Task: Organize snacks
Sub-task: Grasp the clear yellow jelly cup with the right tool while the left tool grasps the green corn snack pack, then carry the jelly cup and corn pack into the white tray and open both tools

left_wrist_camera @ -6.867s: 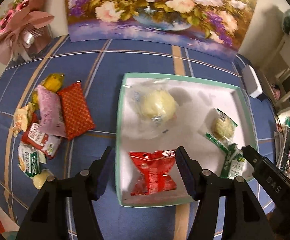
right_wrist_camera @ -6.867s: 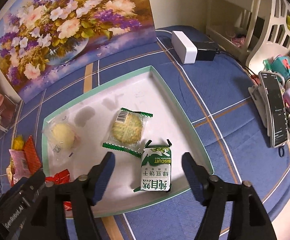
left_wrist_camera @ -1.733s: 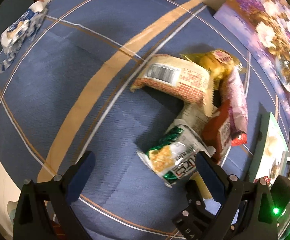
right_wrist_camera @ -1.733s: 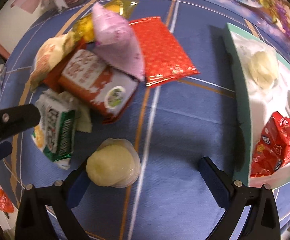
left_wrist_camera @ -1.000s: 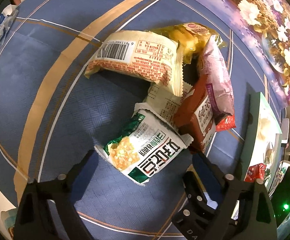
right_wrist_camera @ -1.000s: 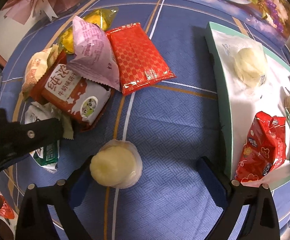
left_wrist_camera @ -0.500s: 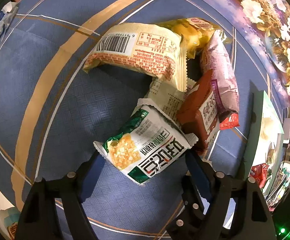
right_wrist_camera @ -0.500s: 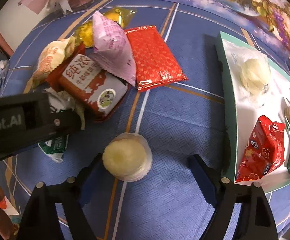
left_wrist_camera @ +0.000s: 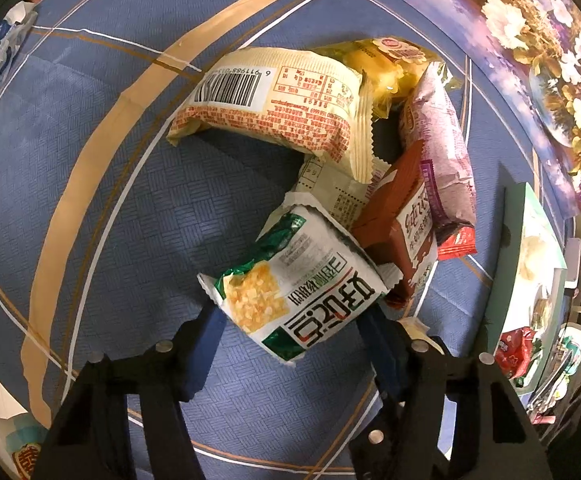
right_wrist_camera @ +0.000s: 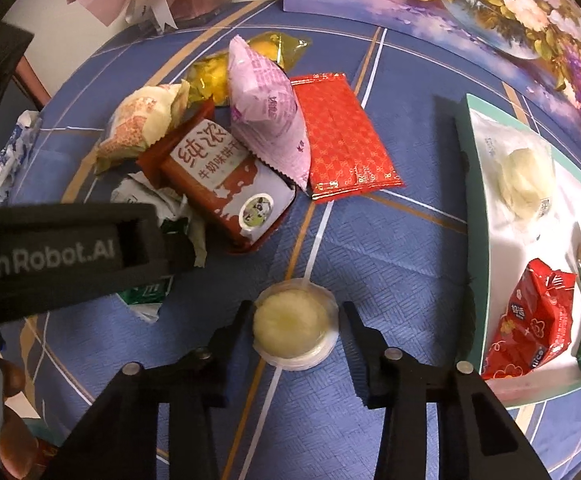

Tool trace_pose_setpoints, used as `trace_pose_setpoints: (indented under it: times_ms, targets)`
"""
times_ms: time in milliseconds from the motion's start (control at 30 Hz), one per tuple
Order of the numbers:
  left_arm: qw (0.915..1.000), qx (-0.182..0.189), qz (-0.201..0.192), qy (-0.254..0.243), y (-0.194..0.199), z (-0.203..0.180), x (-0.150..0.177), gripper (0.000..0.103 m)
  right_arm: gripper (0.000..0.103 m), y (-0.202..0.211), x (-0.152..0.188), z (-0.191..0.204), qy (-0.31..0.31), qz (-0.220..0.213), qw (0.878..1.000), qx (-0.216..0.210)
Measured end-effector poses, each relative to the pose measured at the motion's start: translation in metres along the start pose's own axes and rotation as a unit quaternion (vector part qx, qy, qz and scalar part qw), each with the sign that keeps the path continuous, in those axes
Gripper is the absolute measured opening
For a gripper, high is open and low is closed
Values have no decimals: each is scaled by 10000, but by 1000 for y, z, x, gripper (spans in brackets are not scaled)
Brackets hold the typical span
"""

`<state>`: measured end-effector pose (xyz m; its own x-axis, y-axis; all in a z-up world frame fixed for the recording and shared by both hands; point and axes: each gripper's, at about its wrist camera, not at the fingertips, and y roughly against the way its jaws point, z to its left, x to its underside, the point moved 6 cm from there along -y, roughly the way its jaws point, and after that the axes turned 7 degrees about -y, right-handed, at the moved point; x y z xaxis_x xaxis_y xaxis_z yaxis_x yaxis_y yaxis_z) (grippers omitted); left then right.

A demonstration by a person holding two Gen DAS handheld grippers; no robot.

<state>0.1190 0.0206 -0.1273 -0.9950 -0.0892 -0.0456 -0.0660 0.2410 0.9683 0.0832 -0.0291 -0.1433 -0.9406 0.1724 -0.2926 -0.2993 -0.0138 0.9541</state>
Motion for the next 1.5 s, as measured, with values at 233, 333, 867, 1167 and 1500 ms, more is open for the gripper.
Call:
trace_pose_setpoints:
  times_ms: [233, 333, 867, 1167, 1500]
  targets:
    - [9995, 212, -230, 0, 21, 1, -2, 39, 45, 8, -5, -3, -100, -68, 9999, -62]
    - [9989, 267, -373, 8, 32, 2, -3, 26, 45, 16, -8, -6, -167, -131, 9997, -110]
    - [9959, 451, -780, 73, 65, 12, -2, 15, 45, 53, -12, -42, -490, -325, 9977, -338]
    - [9942, 506, -941, 100, 70, 6, -7, 14, 45, 47, -13, -47, -522, -284, 9977, -338]
    - [9873, 768, -1386, 117, 99, 0, -11, 10, 45, 56, -21, -51, -586, -404, 9966, -414]
